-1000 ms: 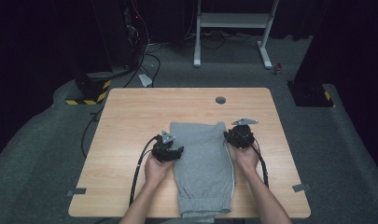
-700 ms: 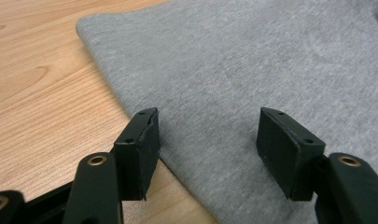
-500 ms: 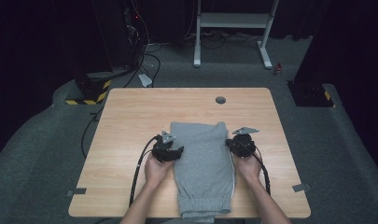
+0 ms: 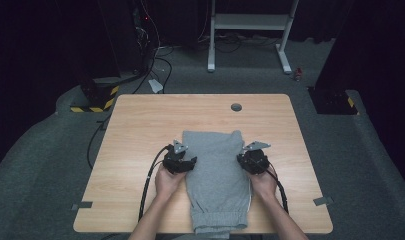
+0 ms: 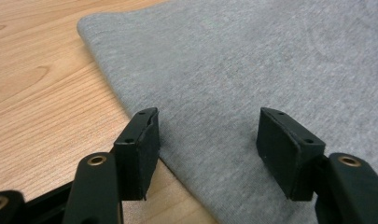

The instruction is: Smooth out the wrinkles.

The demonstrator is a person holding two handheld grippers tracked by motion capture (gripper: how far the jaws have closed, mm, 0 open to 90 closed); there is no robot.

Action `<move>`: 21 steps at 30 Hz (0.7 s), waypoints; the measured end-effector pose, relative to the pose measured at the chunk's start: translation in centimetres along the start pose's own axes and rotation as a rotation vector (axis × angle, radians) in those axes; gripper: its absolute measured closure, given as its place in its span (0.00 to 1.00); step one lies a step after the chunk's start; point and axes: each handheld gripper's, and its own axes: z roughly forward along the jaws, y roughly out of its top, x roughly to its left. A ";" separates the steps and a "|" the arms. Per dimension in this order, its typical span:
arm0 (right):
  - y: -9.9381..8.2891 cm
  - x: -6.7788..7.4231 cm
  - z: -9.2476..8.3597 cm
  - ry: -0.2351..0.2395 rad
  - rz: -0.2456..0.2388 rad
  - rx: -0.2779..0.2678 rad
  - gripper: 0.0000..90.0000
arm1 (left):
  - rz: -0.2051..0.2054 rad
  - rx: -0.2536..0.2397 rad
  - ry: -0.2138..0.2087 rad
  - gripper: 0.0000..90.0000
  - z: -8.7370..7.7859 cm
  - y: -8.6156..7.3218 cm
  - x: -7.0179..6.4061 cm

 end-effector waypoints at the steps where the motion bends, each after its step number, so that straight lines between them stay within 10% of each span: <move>1: -0.2 -0.1 0.2 -0.026 -0.022 0.003 0.99 | 0.002 0.000 0.001 0.43 0.0 0.0 0.0; 6: -0.5 -1.3 -0.5 -0.124 0.011 0.046 0.98 | -0.003 0.000 0.002 0.43 0.0 0.0 0.0; 10: -1.3 -2.3 -1.2 -0.097 0.072 0.020 0.93 | -0.002 0.000 0.002 0.43 0.0 0.0 0.0; 16: -1.0 0.1 -1.1 0.015 0.000 -0.062 0.85 | -0.003 0.001 0.003 0.44 0.3 0.3 0.2; 21: -1.3 -0.9 -0.6 -0.061 0.000 -0.030 0.85 | -0.016 0.003 0.015 0.42 1.1 0.9 1.1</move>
